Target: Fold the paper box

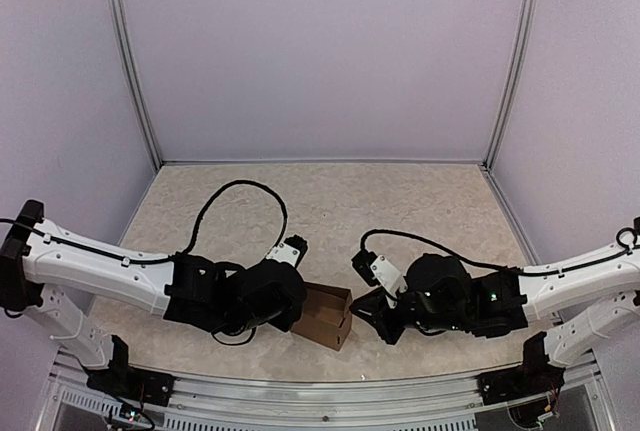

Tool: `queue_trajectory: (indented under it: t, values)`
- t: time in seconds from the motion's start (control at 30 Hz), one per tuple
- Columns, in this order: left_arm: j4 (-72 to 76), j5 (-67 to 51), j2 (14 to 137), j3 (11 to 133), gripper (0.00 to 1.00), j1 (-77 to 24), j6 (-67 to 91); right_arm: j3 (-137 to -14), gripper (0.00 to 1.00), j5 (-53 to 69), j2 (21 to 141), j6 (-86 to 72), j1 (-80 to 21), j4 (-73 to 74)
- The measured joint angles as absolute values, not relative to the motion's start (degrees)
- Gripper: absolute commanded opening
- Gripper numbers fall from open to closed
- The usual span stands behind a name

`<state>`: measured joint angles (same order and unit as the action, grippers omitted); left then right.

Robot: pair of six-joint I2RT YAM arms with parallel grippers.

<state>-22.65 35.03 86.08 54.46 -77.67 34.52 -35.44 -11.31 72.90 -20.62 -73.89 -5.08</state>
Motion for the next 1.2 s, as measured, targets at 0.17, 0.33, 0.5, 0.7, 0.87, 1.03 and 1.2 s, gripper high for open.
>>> queue_trajectory:
  t: [0.17, 0.33, 0.5, 0.7, 0.87, 1.03, 1.2]
  values:
    - [-26.4, 35.5, 88.1, 57.6, 0.0, -77.8, 37.8, -35.4, 0.16, -11.4, 68.3, -21.9, -74.3, -2.9]
    - [-30.6, 35.9, 90.4, 61.4, 0.0, -77.9, 40.7, -35.4, 0.18, -12.0, 66.8, -24.3, -74.3, -2.5]
    - [-33.6, 35.9, 91.9, 63.9, 0.0, -78.0, 43.4, -36.1, 0.26, -13.3, 67.4, -28.2, -74.3, -1.7]
    - [-35.5, 35.3, 92.4, 65.2, 0.0, -78.0, 45.4, -38.5, 0.25, -15.5, 69.4, -31.6, -74.3, 0.1]
    - [-35.6, 35.2, 92.4, 65.2, 0.0, -78.0, 46.5, -41.4, 0.17, -17.6, 71.2, -33.5, -74.3, 1.5]
    - [-35.8, 35.2, 92.4, 65.2, 0.0, -78.0, 47.5, -43.3, 0.13, -18.6, 73.3, -35.2, -74.4, 2.6]
    - [-36.4, 35.4, 92.4, 65.2, 0.0, -78.0, 48.5, -45.2, 0.13, -20.9, 75.0, -36.8, -75.0, 4.0]
